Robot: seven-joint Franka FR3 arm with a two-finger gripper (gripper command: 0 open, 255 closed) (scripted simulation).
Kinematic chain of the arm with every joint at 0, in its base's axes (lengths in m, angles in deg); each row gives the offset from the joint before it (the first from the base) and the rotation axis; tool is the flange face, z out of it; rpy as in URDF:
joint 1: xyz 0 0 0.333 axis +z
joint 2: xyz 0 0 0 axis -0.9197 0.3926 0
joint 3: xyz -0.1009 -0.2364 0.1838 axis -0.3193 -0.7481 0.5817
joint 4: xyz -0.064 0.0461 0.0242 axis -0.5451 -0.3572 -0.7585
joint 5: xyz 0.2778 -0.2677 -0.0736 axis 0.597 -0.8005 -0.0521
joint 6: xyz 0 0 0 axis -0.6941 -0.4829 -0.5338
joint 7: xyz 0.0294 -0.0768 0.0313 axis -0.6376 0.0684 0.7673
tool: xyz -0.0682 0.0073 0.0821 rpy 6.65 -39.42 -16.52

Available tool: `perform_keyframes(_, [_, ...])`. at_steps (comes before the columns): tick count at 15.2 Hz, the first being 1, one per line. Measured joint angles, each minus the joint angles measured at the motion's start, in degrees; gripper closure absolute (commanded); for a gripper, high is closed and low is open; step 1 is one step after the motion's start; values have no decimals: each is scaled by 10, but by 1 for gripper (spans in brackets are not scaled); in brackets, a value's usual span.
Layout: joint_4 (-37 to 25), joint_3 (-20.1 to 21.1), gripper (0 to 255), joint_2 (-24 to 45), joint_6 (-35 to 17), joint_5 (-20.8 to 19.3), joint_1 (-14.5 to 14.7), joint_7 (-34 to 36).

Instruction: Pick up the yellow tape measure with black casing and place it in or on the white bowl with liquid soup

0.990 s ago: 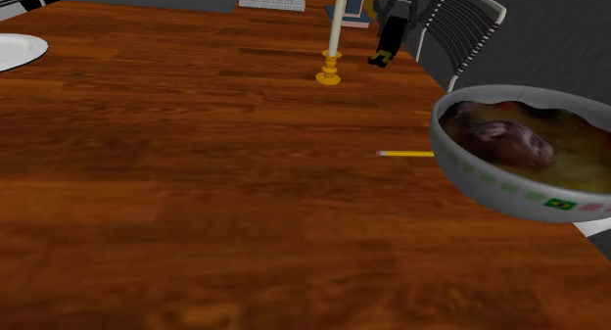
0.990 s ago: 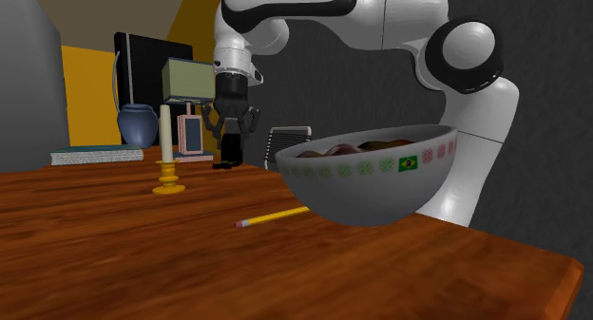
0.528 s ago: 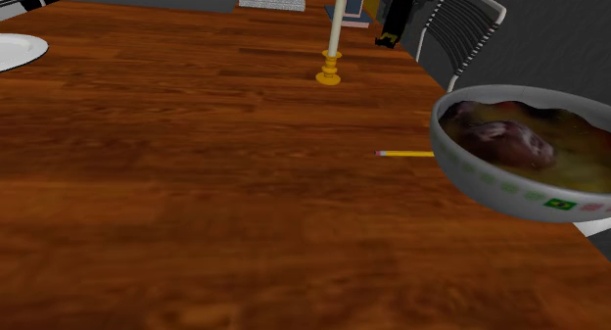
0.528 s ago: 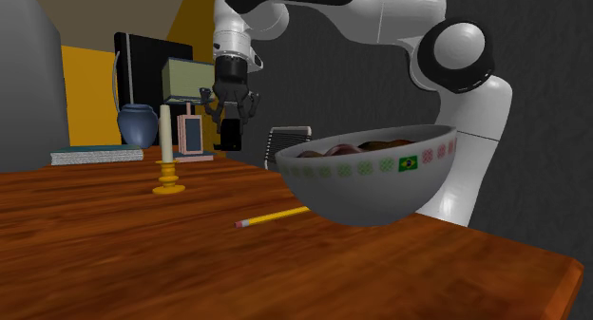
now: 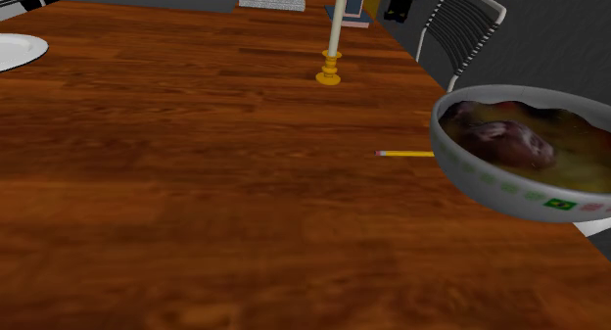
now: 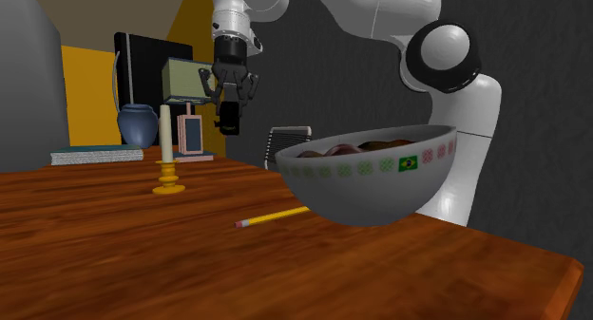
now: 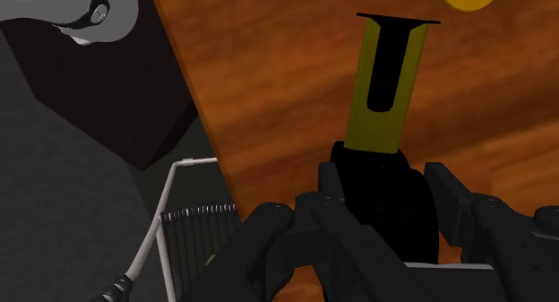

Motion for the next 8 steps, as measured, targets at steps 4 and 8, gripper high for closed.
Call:
perform_keyframes(4, [-55,0,255,20,35,-2,0,7])
perform_keyframes(8, [-116,3,255,45,70,-5,1,18])
